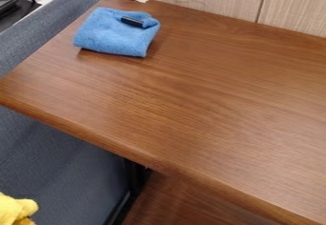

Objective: Unfold the cloth from left to the right

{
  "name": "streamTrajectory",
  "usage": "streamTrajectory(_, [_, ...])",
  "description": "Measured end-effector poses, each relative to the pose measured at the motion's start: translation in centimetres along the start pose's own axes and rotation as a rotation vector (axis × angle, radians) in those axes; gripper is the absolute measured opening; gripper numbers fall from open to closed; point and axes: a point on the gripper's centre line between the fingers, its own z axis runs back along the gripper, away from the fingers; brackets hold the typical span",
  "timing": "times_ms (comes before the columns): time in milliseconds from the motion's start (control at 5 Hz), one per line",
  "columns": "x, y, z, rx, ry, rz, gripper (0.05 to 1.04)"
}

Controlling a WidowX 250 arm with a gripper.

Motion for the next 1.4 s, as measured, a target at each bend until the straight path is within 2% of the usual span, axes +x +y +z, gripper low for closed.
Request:
streamTrajectory(200, [-0.1,0.6,-1.9,0.042,0.025,0.005,1.000])
streamTrajectory(400, [-0.3,0.3,-2.4,0.037,0.023,-0.008,1.000])
streamTrajectory(600, [-0.9,0.2,-3.9,0.052,0.052,-0.030,1.000])
streamTrajectory(1000, [-1.7,-0.2,-5.7,0.070,0.058,-0.064,1.000])
streamTrajectory(1200, [-1.7,-0.5,-5.8,0.070,0.037,-0.076,0.950])
streamTrajectory(1400, [-1.8,-0.3,-6.1,0.086,0.031,-0.081,0.666])
